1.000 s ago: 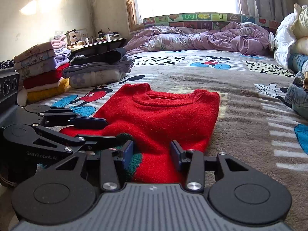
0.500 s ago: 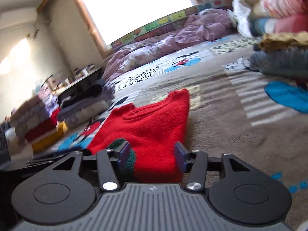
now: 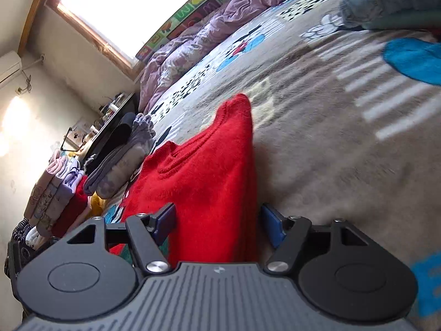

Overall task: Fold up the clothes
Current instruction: 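Grasp the folded red sweater with both grippers from its sides, then carry the folded sweater with both grippers onto the clothes stack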

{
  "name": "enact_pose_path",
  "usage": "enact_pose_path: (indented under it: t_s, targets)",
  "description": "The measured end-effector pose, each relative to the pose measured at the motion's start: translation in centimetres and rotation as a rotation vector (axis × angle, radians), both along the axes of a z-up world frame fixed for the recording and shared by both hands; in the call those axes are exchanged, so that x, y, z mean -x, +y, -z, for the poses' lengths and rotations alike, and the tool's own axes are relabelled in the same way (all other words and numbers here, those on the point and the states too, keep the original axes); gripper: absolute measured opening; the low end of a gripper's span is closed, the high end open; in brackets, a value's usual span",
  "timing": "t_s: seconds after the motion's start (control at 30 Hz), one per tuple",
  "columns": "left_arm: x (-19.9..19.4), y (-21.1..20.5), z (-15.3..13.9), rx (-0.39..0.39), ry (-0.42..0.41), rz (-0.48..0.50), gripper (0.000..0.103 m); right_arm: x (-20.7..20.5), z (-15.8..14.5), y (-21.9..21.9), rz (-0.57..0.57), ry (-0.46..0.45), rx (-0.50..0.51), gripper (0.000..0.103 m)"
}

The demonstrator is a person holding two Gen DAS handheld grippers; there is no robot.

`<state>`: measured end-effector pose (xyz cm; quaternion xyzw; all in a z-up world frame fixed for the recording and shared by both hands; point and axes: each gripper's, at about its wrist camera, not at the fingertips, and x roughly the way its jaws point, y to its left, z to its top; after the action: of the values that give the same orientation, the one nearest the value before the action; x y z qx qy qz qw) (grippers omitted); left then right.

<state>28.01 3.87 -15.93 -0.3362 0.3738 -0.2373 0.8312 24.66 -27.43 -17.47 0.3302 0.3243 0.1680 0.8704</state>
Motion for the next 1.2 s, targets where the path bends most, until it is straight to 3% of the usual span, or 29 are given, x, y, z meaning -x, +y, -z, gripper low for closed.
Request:
enact_pose_path:
  t_s: [0.27,0.33,0.47,0.57,0.77,1.2]
  targets:
    - [-2.5,-1.3,0.3,-0.016,-0.022,0.012,0.065,-2.8,0.3,0.1,-0.043,-0.006,-0.042,0.061]
    - [-2.5,-1.1,0.5,-0.015,-0.022,0.002,0.057,-3.0,0.4,0.1,-0.051,-0.014,-0.052,0.058]
    - [-2.0,0.0,0.9,0.047,-0.011,-0.026,0.042,-2.6,0.4,0.4,-0.076,-0.035,-0.074,0.041]
    - [-1.1,0.8,0.8,0.104,-0.006,-0.039,0.034,-1.9,0.2,0.3,-0.079,-0.058,-0.088,0.037]
    - [2.8,2.6,-0.3,0.182,-0.02,-0.069,0.032,0.3,-0.5,0.1,-0.083,-0.103,-0.167,0.035]
    - [15.7,8.1,-6.9,0.132,-0.168,-0.191,0.032,8.3,-3.7,5.5,-0.199,-0.133,-0.32,0.035]
